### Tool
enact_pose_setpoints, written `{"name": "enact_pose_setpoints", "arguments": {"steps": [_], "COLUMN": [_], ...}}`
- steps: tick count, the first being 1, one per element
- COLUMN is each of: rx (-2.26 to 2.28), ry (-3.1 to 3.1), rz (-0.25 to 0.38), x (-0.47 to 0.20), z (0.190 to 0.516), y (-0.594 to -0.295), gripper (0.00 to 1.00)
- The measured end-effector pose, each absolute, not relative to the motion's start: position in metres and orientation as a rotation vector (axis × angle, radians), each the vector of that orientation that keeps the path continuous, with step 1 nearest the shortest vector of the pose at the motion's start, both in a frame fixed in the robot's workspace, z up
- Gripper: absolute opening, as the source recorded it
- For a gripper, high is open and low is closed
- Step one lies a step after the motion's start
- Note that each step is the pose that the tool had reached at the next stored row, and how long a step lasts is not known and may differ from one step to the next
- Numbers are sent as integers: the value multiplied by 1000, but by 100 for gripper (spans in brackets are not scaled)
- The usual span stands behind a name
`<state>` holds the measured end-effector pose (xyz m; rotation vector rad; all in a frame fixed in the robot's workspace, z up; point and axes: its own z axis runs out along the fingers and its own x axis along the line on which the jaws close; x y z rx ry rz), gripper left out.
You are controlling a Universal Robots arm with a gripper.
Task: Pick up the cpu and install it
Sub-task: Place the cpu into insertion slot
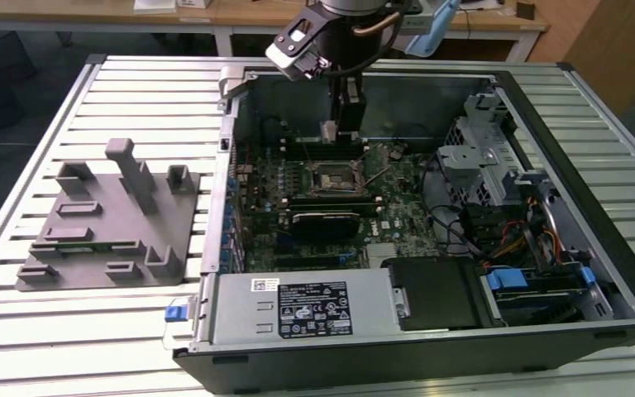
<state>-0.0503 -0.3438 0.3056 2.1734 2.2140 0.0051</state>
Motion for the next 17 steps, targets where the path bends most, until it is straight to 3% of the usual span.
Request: {"name": "enact_pose_setpoints", "arguments": {"steps": [17], "rx": [2173], "ry": [2213], "rz": [4], "x": [-50], "z": [297], "y": [-342], "gripper": [53]}}
